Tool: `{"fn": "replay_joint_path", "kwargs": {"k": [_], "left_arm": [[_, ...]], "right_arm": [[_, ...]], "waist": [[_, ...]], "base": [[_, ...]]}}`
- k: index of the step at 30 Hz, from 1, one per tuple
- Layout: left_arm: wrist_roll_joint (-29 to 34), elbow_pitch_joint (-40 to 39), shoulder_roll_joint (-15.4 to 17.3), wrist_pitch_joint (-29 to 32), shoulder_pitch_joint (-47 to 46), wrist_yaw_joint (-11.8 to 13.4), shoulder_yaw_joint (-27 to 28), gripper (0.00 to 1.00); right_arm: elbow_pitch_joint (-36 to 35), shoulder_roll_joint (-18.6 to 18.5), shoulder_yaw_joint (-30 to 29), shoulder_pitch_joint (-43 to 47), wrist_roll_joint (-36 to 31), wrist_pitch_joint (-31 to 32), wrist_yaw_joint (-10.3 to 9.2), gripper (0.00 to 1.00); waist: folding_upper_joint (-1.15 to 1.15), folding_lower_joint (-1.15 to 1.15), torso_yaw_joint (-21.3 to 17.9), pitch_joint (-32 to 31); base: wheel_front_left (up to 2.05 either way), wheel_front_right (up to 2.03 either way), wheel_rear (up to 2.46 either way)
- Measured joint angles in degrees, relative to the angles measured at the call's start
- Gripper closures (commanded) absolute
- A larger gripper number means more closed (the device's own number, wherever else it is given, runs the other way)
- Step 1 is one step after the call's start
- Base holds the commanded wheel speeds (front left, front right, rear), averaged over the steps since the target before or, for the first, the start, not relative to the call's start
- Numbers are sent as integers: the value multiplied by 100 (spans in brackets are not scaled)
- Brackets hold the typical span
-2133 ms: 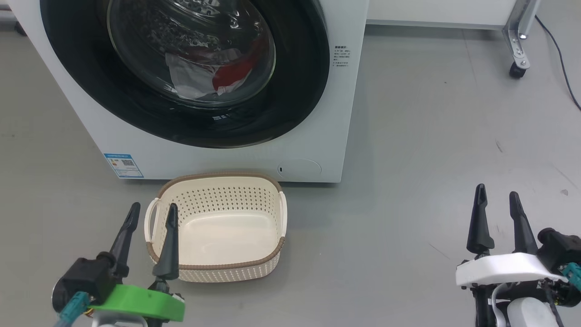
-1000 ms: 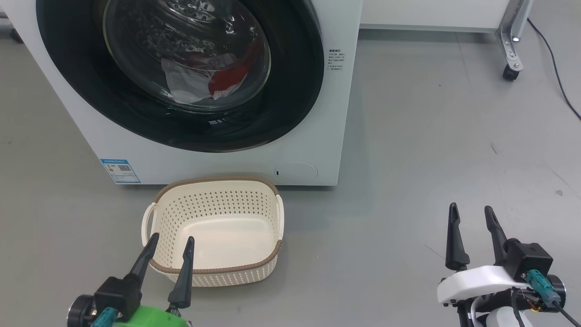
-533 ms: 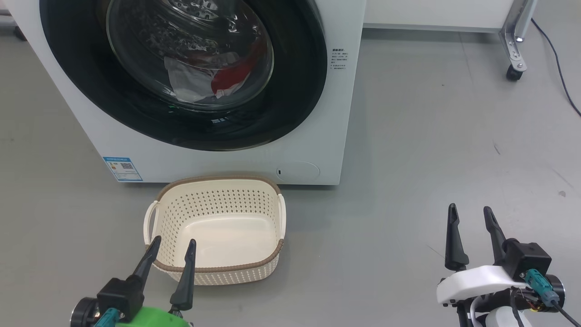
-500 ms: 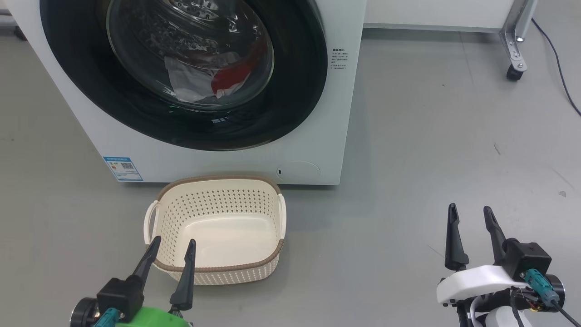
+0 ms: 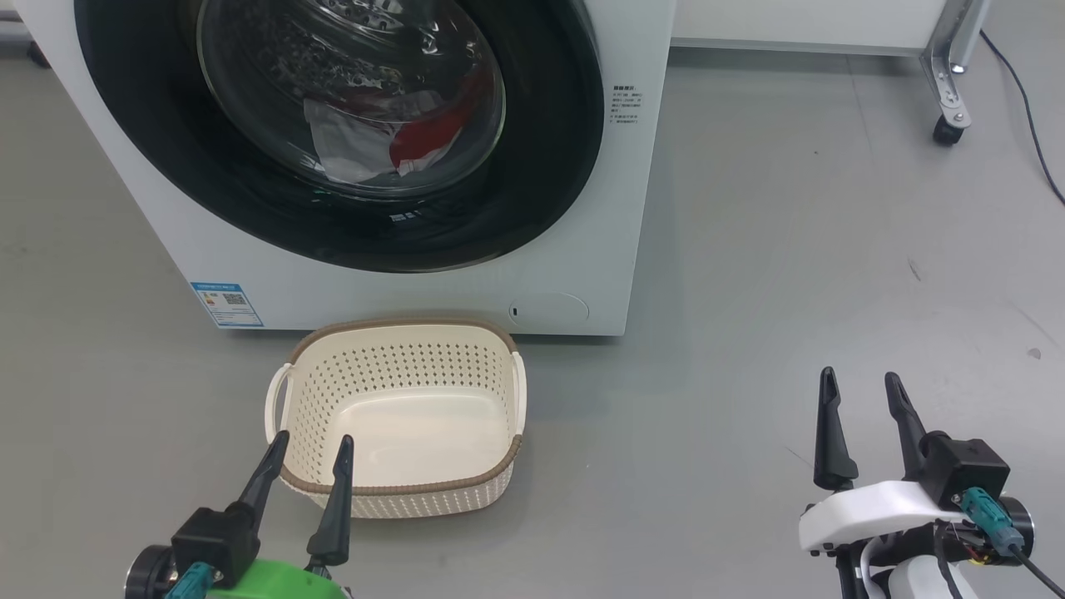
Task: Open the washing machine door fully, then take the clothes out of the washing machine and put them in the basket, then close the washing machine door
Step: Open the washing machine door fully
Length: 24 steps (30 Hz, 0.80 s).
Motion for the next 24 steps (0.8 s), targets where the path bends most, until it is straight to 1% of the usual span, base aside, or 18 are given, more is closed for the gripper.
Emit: {"fn": "replay_joint_path", "kwargs": {"k": [7, 8, 9, 10, 11, 17, 22, 24], "left_arm": [[0, -2, -9, 0, -7, 0, -7, 0], [0, -5, -9, 0, -8, 0, -16, 0], [0, -9, -10, 0, -11, 0, -31, 0], [0, -11, -11, 0, -14, 0, -42, 0], [0, -14, -11, 0, -19, 0, -63, 0], [-7, -53, -16, 0, -92, 0, -142, 0], [-7, -143, -16, 0, -210, 0, -182, 0], [-7, -157, -18, 0, -233, 0, -191, 0]], "right_arm": [[-3, -4, -2, -38, 0, 0, 0, 0], [-9, -4, -7, -38, 0, 0, -1, 3], [-13, -5, -14, -38, 2, 0, 0, 43], [-14, -7, -18, -38, 22, 0, 0, 79], [-22, -8, -23, -38, 38, 0, 0, 100], [-157, -10, -100, -92, 77, 0, 9, 100], [-275, -12, -220, -283, 471, 0, 59, 100], [-287, -18, -247, -367, 619, 0, 116, 100]], "waist": [[0, 0, 2, 43], [0, 0, 4, 60], [0, 0, 7, 80], [0, 0, 11, 101], [0, 0, 17, 124], [0, 0, 79, 269], [0, 0, 152, 436], [0, 0, 186, 516]], "base": [[0, 0, 0], [0, 0, 0], [0, 0, 0], [0, 0, 0], [0, 0, 0], [0, 0, 0], [0, 0, 0], [0, 0, 0]]}}
